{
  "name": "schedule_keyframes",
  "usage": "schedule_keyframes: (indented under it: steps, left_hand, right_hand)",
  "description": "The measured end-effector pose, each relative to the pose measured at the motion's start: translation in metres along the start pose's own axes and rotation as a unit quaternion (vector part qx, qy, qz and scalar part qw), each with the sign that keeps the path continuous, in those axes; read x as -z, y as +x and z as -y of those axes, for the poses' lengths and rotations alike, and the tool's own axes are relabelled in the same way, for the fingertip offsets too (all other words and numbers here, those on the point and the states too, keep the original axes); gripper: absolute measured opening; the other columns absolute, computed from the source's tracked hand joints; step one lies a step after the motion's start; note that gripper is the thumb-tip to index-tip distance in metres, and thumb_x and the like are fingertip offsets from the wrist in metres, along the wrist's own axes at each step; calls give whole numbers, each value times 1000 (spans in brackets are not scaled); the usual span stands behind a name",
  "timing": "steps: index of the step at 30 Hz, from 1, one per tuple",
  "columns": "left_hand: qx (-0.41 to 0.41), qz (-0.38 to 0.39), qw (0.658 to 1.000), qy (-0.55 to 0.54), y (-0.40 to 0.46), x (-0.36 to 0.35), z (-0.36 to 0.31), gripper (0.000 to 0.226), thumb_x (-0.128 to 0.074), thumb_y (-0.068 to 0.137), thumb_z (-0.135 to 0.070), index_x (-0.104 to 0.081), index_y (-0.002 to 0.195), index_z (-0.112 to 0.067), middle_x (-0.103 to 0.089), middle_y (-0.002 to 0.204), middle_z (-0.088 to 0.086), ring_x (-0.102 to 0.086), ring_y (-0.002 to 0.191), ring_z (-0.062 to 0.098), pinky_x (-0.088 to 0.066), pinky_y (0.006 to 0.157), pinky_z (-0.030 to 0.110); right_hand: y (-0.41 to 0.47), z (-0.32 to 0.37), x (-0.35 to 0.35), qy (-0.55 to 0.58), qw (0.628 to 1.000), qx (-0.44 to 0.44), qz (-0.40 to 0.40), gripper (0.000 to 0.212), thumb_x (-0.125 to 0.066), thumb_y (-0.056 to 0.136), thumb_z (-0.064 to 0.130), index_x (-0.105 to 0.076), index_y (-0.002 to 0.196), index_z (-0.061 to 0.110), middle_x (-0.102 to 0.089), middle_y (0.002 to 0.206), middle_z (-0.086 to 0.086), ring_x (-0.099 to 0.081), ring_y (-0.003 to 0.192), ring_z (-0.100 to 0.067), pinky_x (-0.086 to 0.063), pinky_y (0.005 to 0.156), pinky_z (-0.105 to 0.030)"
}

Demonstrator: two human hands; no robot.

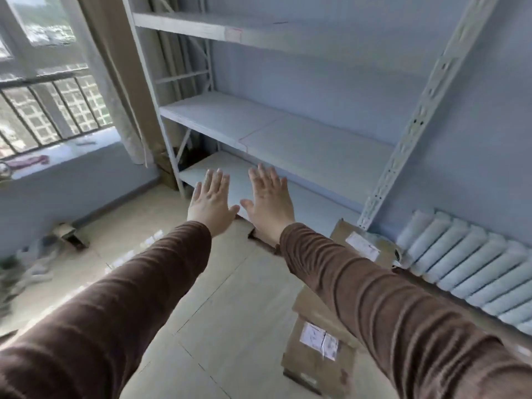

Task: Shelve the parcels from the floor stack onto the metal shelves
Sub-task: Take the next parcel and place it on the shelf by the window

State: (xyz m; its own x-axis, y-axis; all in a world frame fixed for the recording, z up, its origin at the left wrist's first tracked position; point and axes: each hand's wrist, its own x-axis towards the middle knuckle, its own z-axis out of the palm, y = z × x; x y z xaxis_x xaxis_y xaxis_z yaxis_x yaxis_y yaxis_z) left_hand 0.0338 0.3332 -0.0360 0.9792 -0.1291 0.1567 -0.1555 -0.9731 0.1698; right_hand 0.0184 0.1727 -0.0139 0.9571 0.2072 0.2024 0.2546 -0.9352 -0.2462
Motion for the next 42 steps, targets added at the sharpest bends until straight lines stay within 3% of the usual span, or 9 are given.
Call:
schedule_keyframes:
  steps: [8, 17, 20, 23, 26, 30, 33, 36, 42]
  left_hand:
    - [-78, 103, 990, -60, 21, -101, -100, 80, -41, 104, -47, 4, 163, -16, 12, 171, 3, 18, 156, 19, 4, 128, 40]
    - [-95, 236, 963, -85, -1, -202, -155, 82, -39, 104, -50, 4, 163, -13, 11, 171, 7, 15, 157, 24, 3, 128, 40]
    - [-71, 271, 954, -107, -12, -229, -168, 79, -37, 105, -50, 2, 163, -12, 9, 171, 8, 12, 157, 24, 3, 127, 39]
    - [-33, 299, 945, -128, -23, -255, -175, 80, -41, 105, -46, 1, 163, -11, 5, 171, 9, 8, 158, 24, -1, 128, 39]
    - [30, 327, 929, -168, -35, -279, -176, 83, -47, 104, -47, -2, 163, -10, -1, 171, 11, 2, 158, 26, -8, 128, 42]
    - [111, 333, 911, -217, -49, -305, -183, 79, -51, 102, -43, -9, 162, -11, -22, 166, 15, -29, 150, 32, -29, 121, 46]
    - [149, 327, 902, -238, -54, -317, -191, 74, -55, 102, -35, -15, 161, -12, -37, 158, 16, -43, 140, 34, -37, 112, 44]
    - [165, 318, 898, -254, -59, -325, -194, 64, -59, 101, -31, -30, 154, -11, -51, 146, 14, -53, 127, 32, -42, 101, 38]
    - [223, 262, 892, -292, -66, -318, -190, 48, -61, 99, -30, -42, 140, -12, -59, 122, 6, -56, 98, 24, -44, 81, 33]
  right_hand:
    - [-47, -134, -43, 14, 987, -157, 35, 73, -40, 106, 46, -4, 163, 18, 5, 171, -5, 10, 157, -26, 4, 127, -49]
    - [-139, -231, -108, 64, 939, -327, 89, 71, -36, 107, 45, -3, 163, 16, 5, 171, -7, 8, 158, -26, 1, 127, -47]
    - [-167, -255, -121, 70, 919, -374, 106, 70, -33, 107, 46, -3, 163, 17, 2, 171, -5, 4, 158, -24, 1, 127, -43]
    - [-194, -279, -136, 76, 894, -424, 122, 70, -34, 106, 49, -4, 163, 21, 1, 171, -2, -2, 158, -24, -9, 126, -47]
    - [-219, -303, -153, 84, 869, -466, 141, 72, -38, 105, 48, -6, 163, 19, -6, 171, -8, -7, 157, -30, -11, 126, -48]
    - [-249, -327, -167, 128, 835, -510, 163, 74, -42, 105, 45, -4, 163, 19, -4, 171, -7, -10, 155, -36, -16, 125, -48]
    - [-265, -337, -175, 185, 811, -531, 160, 76, -45, 105, 42, -1, 163, 20, 5, 171, -6, -25, 151, -38, -30, 118, -46]
    - [-269, -339, -177, 216, 807, -531, 141, 78, -50, 105, 36, 1, 163, 20, 7, 170, -10, -38, 145, -37, -37, 113, -43]
    - [-265, -332, -168, 228, 823, -507, 119, 73, -57, 102, 34, -14, 160, 23, -14, 164, -12, -55, 129, -35, -51, 98, -42]
